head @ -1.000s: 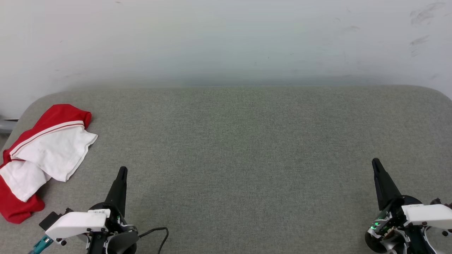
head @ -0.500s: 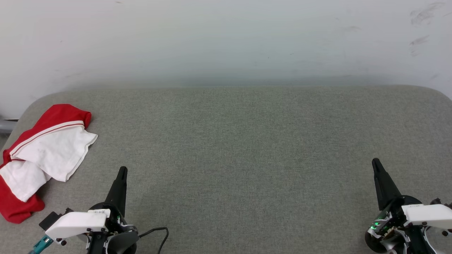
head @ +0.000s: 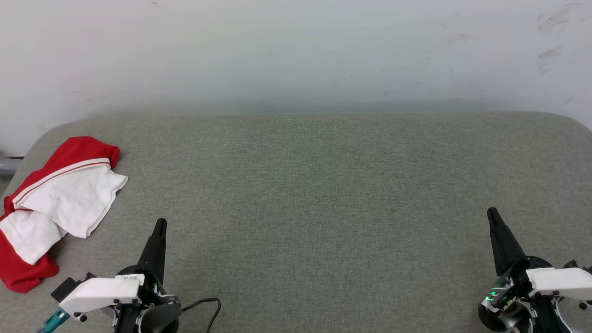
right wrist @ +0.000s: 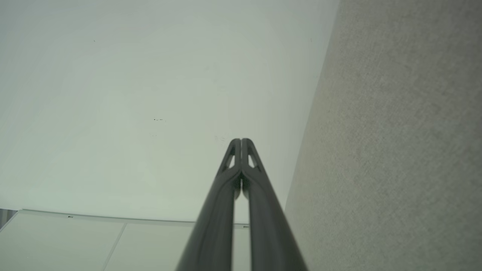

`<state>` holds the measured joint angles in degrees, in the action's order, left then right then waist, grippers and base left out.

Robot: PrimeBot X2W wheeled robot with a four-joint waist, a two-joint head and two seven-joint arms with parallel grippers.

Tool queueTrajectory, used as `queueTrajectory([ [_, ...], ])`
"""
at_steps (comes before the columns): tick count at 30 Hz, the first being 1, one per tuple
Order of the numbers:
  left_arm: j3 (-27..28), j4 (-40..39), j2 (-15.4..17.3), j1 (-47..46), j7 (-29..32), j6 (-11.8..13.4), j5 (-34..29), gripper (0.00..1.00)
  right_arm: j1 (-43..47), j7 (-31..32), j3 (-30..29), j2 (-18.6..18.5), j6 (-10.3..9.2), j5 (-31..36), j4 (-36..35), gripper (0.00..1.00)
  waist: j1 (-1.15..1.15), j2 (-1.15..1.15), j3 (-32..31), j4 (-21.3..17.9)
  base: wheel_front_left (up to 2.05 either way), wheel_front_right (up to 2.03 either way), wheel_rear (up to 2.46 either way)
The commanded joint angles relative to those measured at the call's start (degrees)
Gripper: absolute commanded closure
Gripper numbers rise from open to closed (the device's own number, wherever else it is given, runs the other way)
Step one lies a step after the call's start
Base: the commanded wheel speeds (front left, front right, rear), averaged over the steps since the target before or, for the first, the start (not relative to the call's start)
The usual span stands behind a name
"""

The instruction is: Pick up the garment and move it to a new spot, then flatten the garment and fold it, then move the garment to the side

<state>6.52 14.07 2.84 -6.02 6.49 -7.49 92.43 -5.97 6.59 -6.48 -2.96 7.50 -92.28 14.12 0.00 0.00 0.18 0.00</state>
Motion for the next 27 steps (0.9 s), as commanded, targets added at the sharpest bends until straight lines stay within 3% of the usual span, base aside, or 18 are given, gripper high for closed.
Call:
queueTrajectory([
  [1,0.04,-0.02,-0.01,-0.62,0.17,0.00,-0.24,1.00,-0.83,-0.11,0.04,0.28,-0.03,0.01,-0.02,1.00,0.00,0.00,0.00,0.00,0.00,0.00,0.00],
  [2,0.00,0.00,0.00,0.00,0.00,0.00,0.00,0.00,0.00,0.00,0.00,0.00,0.00,0.00,0.00,0.00,0.00,0.00,0.00,0.00,0.00,0.00,0.00],
  [16,-1.06,2.11,-0.18,2.44,-2.89,0.00,-1.86,0.00,2.75,-2.87,1.12,0.03,-0.01,3.17,1.01,0.00,0.00,0.00,-0.22,-0.09,0.00,0.00,0.00],
  [27,1.40,1.87,-0.13,2.84,-5.75,0.56,-10.34,0.00,2.98,-5.77,-0.39,0.03,-0.01,13.71,0.43,0.00,0.00,0.00,-0.37,-0.18,0.00,0.00,0.00],
])
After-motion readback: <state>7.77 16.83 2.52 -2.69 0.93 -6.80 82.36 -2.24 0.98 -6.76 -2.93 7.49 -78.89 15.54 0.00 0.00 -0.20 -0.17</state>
